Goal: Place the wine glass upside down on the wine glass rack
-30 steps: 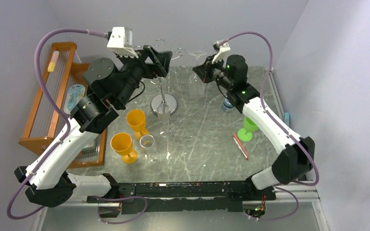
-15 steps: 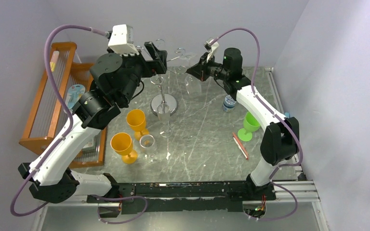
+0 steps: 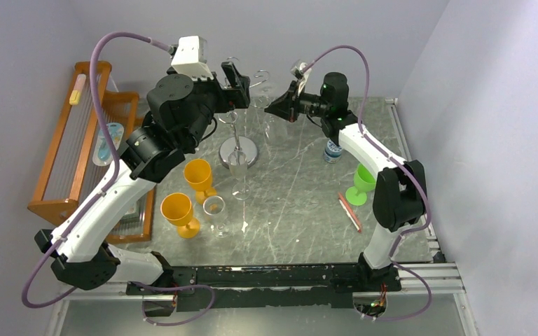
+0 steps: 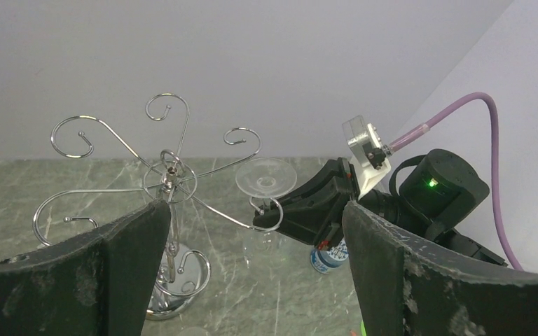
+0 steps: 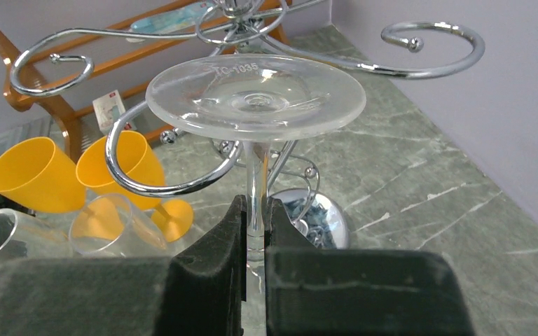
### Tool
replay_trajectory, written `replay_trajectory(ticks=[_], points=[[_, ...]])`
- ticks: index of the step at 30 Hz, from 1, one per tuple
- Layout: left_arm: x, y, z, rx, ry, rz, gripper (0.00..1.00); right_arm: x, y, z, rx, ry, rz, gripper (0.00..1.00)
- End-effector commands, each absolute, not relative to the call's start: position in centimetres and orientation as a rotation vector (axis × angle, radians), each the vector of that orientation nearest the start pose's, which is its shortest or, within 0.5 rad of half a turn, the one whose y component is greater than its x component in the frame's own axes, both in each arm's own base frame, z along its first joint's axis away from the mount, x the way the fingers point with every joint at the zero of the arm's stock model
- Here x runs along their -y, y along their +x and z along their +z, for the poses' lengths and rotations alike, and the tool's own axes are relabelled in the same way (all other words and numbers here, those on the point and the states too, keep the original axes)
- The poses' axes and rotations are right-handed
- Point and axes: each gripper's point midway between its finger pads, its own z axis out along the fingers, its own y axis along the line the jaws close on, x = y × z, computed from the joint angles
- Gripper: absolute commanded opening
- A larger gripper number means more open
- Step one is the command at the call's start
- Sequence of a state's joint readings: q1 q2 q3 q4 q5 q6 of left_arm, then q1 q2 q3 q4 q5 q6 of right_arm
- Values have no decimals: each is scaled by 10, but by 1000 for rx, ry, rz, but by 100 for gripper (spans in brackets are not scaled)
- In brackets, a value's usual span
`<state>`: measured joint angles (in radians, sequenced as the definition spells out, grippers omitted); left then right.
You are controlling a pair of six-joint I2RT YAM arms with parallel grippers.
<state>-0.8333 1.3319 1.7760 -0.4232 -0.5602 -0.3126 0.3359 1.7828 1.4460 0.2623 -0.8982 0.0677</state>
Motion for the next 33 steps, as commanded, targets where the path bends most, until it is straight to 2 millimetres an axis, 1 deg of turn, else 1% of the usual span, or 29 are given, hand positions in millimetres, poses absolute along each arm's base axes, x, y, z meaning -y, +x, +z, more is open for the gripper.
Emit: replay_trajectory(ticks=[1, 7, 10, 15, 19, 24, 33], points=[[231, 316, 499, -1577, -35, -488, 96, -303, 425, 310, -1338, -966, 1062, 0], [233, 317, 495, -1587, -41, -494, 96, -309, 423, 305, -1316, -1001, 1097, 0], [234, 318, 492, -1596, -41, -493, 96, -311, 427, 303, -1313, -1013, 1098, 0], [239, 320, 489, -1607, -32, -498, 96, -316, 436, 307, -1292, -997, 1111, 0], [242, 322, 487, -1615, -28, -494, 96, -323, 436, 308, -1279, -1014, 1139, 0], [242, 323, 485, -1621, -25, -485, 96, -327, 430, 305, -1261, -1032, 1175, 0], [243, 325, 482, -1624, -24, -481, 96, -326, 416, 312, -1204, -1046, 1204, 0]])
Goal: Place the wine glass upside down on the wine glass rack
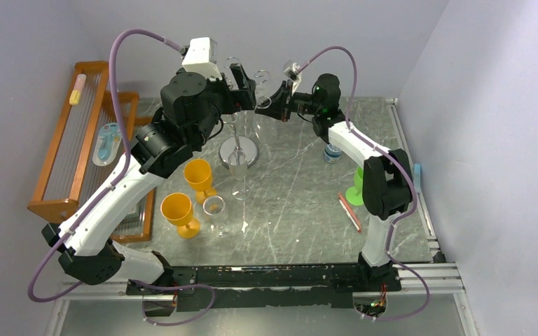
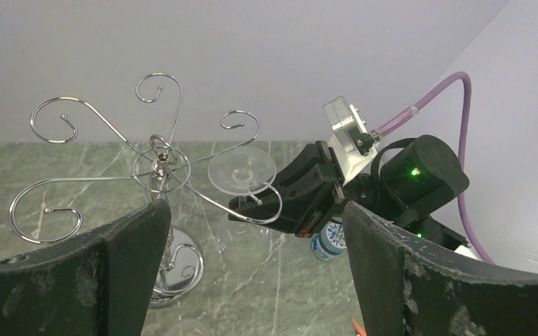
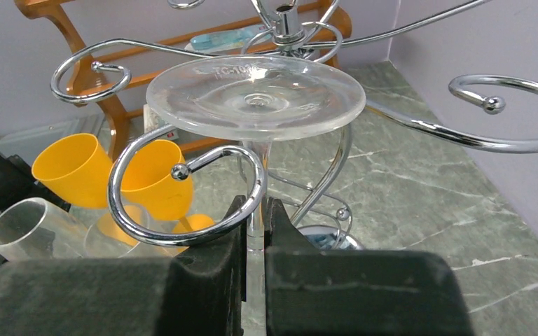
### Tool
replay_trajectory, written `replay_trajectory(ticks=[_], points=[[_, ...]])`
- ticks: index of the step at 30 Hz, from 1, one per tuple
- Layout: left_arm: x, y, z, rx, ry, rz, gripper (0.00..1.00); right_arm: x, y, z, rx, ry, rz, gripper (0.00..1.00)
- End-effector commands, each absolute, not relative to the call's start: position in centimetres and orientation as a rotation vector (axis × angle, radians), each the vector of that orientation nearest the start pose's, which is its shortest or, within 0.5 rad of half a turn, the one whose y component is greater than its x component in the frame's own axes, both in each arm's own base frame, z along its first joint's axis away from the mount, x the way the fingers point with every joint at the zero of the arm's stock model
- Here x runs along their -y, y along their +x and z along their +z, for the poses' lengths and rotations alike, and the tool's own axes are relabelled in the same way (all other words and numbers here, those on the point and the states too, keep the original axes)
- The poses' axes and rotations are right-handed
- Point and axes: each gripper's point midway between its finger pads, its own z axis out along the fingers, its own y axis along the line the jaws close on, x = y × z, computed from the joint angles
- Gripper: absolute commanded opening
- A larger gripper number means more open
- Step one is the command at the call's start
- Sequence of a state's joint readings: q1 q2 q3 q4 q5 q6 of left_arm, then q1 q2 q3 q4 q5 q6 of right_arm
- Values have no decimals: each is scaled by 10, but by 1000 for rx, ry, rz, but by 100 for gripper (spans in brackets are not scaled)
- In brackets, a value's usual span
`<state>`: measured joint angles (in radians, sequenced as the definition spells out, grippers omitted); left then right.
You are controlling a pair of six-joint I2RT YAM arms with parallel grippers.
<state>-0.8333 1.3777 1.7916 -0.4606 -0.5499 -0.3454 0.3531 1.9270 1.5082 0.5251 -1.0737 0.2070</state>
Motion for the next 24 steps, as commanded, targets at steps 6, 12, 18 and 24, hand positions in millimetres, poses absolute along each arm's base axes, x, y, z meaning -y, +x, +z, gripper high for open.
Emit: replay_trajectory(ticks=[6, 12, 18, 24], points=[[242, 324, 481, -1623, -28, -486, 96, -322, 407, 312, -1199, -1044, 1192, 0], [241, 322, 480, -1623, -32, -495, 96, -317, 395, 315, -1189, -1043, 1183, 0], [242, 320, 477, -1625, -34, -509, 96, -312, 388, 323, -1180, -1032, 1161, 0], [242, 317, 475, -1631, -36, -525, 96, -303, 400, 324, -1213, -911, 1078, 0]])
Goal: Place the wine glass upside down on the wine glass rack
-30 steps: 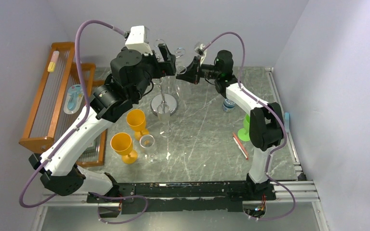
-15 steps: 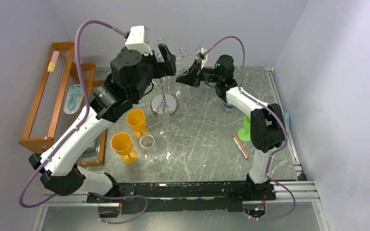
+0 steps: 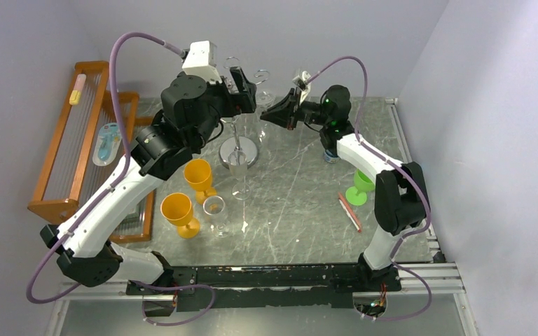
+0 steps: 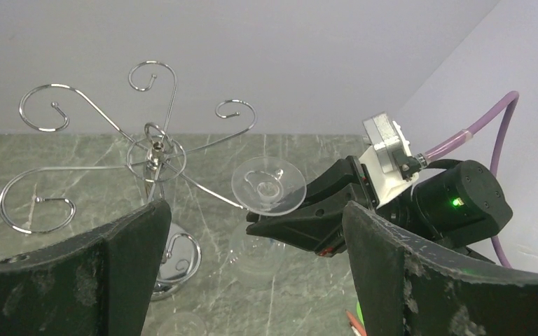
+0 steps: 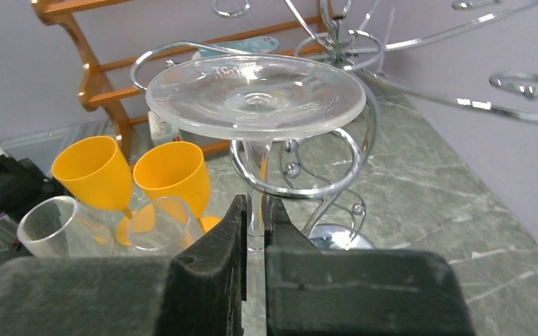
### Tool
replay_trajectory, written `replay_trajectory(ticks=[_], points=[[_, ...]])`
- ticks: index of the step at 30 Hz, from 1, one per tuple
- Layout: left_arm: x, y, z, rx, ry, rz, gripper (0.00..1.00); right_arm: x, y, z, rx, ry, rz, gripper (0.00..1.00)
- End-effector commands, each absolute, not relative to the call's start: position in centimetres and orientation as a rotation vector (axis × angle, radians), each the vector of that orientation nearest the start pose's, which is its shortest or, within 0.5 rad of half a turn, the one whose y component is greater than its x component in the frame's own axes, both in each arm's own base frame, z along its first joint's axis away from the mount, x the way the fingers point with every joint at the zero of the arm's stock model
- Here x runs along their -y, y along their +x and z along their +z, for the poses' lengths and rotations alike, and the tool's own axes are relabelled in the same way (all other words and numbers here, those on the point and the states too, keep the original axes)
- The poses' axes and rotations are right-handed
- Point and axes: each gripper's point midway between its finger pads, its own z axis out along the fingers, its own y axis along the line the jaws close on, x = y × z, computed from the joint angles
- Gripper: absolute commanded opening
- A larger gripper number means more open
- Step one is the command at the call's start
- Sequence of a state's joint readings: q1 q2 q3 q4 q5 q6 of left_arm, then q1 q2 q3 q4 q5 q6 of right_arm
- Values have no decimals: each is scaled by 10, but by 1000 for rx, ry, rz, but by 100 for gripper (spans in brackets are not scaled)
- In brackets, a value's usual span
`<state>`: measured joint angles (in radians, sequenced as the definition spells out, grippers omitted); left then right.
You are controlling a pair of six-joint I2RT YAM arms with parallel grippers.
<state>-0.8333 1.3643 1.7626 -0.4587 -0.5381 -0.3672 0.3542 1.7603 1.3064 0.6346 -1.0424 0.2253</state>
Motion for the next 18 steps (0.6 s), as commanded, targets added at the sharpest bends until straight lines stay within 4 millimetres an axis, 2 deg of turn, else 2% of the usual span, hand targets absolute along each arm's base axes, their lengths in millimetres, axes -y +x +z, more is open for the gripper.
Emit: replay_trajectory(ticks=[1, 8, 12, 18], points=[[242, 317, 475, -1632, -35, -528, 96, -300, 405, 325, -1223, -877, 1049, 0], [244, 313, 472, -1643, -27, -552, 96, -296, 427, 318, -1286, -777, 982, 0], [242, 311, 471, -1644, -30, -559, 96, -299, 431, 315, -1301, -786, 980, 3], [237, 306, 470, -1651, -41, -563, 96, -307, 430, 297, -1375, -825, 998, 11]])
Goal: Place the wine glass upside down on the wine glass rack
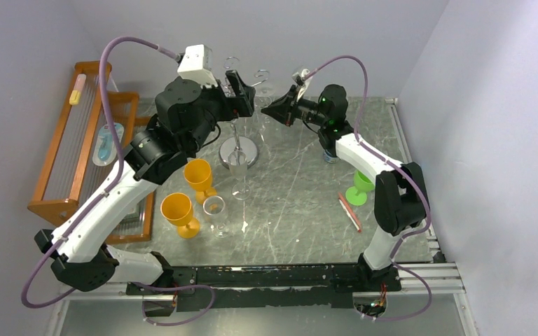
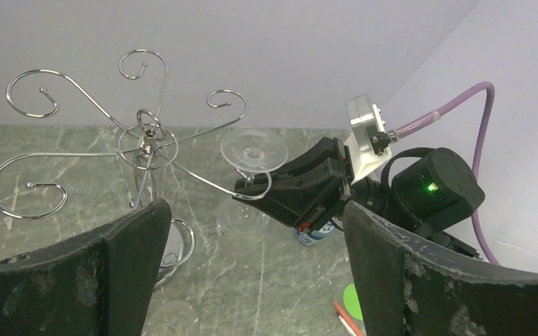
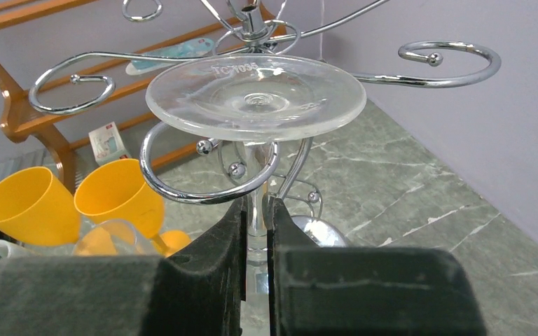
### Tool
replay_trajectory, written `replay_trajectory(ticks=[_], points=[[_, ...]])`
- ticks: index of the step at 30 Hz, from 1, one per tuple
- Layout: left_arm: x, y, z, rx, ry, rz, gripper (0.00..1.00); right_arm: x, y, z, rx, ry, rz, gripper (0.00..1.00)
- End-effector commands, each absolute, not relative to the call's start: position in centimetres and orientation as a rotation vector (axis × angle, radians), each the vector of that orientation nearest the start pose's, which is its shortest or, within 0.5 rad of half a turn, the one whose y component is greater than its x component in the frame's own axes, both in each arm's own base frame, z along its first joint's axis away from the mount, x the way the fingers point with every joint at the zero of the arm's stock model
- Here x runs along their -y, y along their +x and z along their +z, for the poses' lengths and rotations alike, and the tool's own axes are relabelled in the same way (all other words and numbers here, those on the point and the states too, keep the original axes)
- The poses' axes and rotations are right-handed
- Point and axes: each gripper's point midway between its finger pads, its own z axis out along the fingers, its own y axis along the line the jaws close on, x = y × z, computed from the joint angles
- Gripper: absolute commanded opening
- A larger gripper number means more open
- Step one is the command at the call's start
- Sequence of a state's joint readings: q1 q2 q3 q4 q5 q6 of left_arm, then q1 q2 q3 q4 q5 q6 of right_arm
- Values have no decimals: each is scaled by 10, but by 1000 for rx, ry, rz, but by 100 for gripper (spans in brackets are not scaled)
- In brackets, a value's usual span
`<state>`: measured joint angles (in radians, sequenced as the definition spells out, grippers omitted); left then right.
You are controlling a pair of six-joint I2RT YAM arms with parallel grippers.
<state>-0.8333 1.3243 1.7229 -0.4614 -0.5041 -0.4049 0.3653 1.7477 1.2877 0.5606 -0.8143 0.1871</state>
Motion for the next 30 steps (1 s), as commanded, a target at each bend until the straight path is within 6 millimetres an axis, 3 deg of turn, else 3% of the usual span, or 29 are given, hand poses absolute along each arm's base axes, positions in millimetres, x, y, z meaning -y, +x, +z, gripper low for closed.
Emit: replay_trajectory(ticks=[1, 18, 23, 30], points=[[236, 306, 470, -1653, -42, -561, 96, -308, 429, 296, -1376, -824, 1000, 12], [225, 298, 474, -1650, 13, -515, 97, -294, 408, 305, -1414, -728, 1001, 50], [233, 289, 475, -1651, 138, -538, 97, -277, 390, 310, -1502, -607, 1001, 53], [252, 266, 476, -1592, 339, -648, 97, -237, 351, 299, -1749, -315, 961, 61]])
